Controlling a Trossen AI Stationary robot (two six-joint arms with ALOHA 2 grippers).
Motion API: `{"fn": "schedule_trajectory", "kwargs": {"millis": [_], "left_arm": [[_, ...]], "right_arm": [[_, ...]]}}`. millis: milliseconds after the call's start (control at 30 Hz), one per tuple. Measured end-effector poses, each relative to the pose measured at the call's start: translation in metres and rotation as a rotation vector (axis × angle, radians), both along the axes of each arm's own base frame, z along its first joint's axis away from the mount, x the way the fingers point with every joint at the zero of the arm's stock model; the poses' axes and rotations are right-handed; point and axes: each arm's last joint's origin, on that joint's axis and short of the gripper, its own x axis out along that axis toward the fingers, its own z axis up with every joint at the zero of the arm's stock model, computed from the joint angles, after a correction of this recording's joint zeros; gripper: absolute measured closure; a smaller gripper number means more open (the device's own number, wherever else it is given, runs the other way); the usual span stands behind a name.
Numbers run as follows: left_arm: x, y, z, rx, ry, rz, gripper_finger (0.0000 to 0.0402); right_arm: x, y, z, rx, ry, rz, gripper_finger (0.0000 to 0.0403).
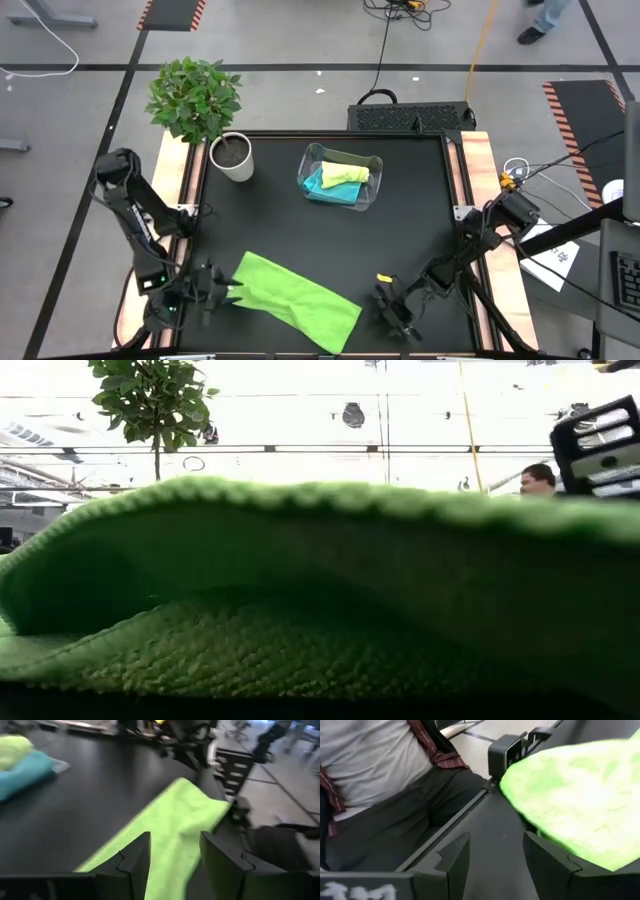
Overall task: Fold microfiber towels
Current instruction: Fold the green towel
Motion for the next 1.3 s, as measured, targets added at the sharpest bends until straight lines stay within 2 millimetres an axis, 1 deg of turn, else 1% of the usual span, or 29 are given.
{"fn": "schedule_trajectory", "kwargs": {"millis": [133, 300, 433, 533, 667, 767, 967, 1167, 1300], "left_arm": [[0.014, 0.015, -0.011, 0.015, 0.014, 0.094, 0.0229], [0.031, 0.039, -0.03, -0.055, 0.101, 0.196, 0.0229], [0.042, 0.06, -0.045, -0.126, 0.18, 0.247, 0.0229], [0.047, 0.071, -0.055, -0.178, 0.228, 0.254, 0.0229], [0.046, 0.08, -0.065, -0.235, 0.249, 0.243, 0.0229], [0.043, 0.083, -0.071, -0.264, 0.271, 0.226, 0.0229], [0.037, 0.087, -0.079, -0.338, 0.344, 0.226, 0.0229], [0.031, 0.092, -0.088, -0.358, 0.374, 0.246, 0.0229], [0.028, 0.095, -0.098, -0.362, 0.393, 0.283, 0.0229]], "right_arm": [[0.006, -0.005, 0.003, -0.055, -0.085, -0.005, 0.0229], [0.017, -0.016, 0.012, -0.133, -0.203, -0.05, 0.0229], [0.024, -0.028, 0.019, -0.135, -0.211, -0.083, 0.0229], [0.029, -0.035, 0.019, -0.09, -0.18, -0.052, 0.0229], [0.035, -0.041, 0.012, -0.039, -0.127, -0.018, 0.0229], [0.038, -0.045, 0.006, -0.044, -0.105, -0.038, 0.0229], [0.044, -0.052, 0.001, -0.022, -0.077, -0.079, 0.0229], [0.045, -0.05, -0.001, 0.046, -0.075, -0.028, 0.0229], [0.045, -0.049, -0.004, 0.071, -0.053, -0.04, 0.0229]]}}
